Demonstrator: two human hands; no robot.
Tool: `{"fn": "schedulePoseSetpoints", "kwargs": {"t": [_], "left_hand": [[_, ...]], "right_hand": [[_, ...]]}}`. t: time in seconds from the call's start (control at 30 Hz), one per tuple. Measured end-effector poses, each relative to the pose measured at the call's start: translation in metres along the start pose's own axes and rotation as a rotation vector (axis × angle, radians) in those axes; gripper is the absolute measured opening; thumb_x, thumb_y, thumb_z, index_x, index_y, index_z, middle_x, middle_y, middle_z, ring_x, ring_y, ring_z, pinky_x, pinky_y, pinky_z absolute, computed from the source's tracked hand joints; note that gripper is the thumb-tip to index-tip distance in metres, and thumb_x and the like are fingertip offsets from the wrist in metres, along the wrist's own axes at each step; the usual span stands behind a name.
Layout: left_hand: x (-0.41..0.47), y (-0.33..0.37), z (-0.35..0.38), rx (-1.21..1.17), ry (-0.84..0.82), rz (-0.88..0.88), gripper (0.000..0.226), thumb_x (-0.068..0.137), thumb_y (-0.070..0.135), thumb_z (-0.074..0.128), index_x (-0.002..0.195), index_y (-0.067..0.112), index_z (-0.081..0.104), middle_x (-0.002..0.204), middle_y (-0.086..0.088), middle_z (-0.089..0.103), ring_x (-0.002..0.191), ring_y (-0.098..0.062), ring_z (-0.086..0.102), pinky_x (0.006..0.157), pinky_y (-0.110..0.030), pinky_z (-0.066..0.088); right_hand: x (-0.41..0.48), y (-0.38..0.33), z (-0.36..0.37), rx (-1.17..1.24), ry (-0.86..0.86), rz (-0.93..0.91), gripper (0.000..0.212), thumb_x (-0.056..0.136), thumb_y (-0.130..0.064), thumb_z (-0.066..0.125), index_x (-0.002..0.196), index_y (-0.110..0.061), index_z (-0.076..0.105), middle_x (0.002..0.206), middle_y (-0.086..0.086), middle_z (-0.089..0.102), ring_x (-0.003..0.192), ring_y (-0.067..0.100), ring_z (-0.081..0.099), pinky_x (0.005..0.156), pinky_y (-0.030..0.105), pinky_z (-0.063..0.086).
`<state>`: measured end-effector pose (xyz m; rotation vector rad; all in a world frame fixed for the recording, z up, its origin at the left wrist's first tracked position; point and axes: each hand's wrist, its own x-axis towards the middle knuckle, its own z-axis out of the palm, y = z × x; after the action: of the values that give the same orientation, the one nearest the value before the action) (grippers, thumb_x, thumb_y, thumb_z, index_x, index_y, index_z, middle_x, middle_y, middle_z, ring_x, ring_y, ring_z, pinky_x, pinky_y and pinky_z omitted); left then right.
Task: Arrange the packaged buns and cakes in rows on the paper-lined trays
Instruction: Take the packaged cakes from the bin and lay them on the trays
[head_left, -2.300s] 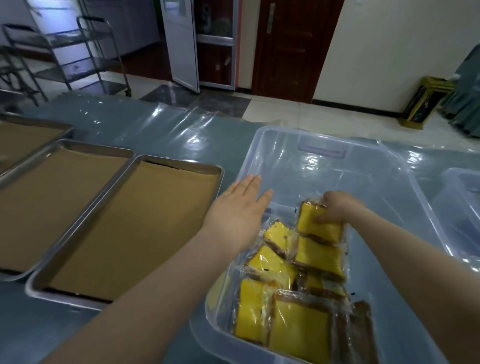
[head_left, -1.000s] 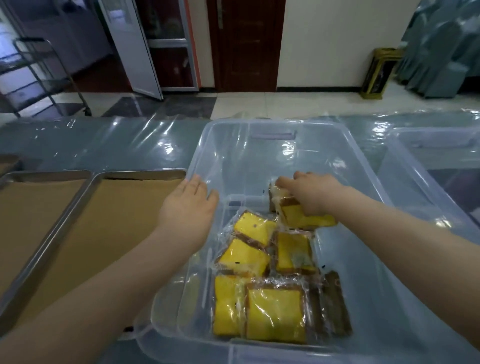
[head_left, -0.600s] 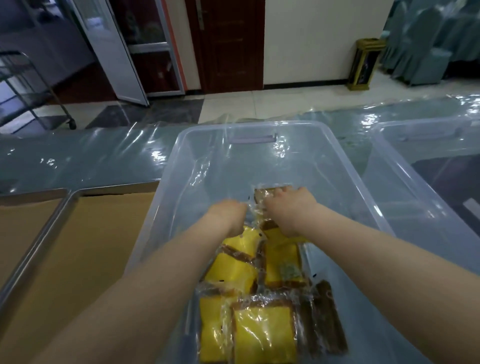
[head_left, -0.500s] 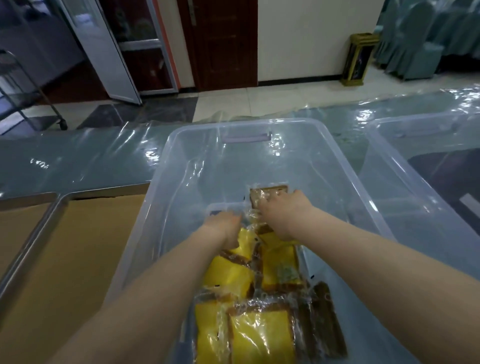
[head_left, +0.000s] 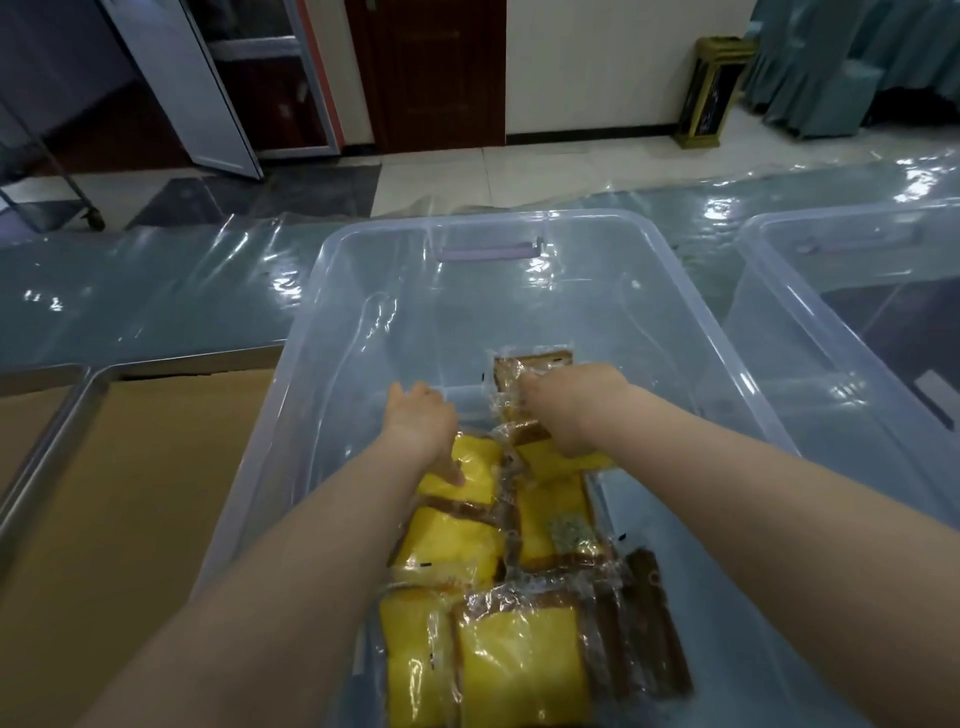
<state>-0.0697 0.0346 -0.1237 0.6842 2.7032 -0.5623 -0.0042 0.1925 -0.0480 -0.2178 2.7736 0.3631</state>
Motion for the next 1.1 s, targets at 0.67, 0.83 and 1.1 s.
{"fn": "schedulePoseSetpoints", "kwargs": {"t": [0.67, 0.83, 1.1], "left_hand": [[-0.062, 0.001, -0.027, -0.013, -0.331, 0.198, 0.074, 0.071, 0.036, 0.079, 0.133, 0.018, 0.043, 0.129, -0.005, 0.052, 0.112, -0.028, 0.053, 0.088, -0.036, 0.046], [-0.062, 0.022, 0.001, 0.037, -0.361, 0.209, 0.072, 0.068, 0.032, 0.081, 0.13, 0.02, 0.044, 0.125, -0.006, 0.055, 0.109, -0.029, 0.053, 0.089, -0.043, 0.047], [-0.063, 0.027, -0.008, 0.216, -0.091, 0.22, 0.05, 0.07, 0.035, 0.076, 0.114, 0.023, 0.055, 0.112, 0.001, 0.06, 0.112, -0.026, 0.048, 0.102, -0.054, 0.021]], "right_hand": [[-0.005, 0.005, -0.019, 0.096, 0.295, 0.076, 0.031, 0.086, -0.003, 0.046, 0.115, -0.014, 0.049, 0.11, 0.008, 0.06, 0.103, 0.032, 0.058, 0.091, 0.044, 0.035], [-0.004, 0.008, -0.018, 0.086, 0.269, 0.064, 0.034, 0.087, -0.001, 0.046, 0.118, -0.014, 0.049, 0.11, 0.007, 0.06, 0.101, 0.031, 0.058, 0.091, 0.045, 0.036], [0.0, 0.009, -0.018, 0.074, 0.279, 0.055, 0.035, 0.085, 0.0, 0.049, 0.116, -0.016, 0.052, 0.105, 0.006, 0.06, 0.097, 0.031, 0.059, 0.089, 0.044, 0.038]]}}
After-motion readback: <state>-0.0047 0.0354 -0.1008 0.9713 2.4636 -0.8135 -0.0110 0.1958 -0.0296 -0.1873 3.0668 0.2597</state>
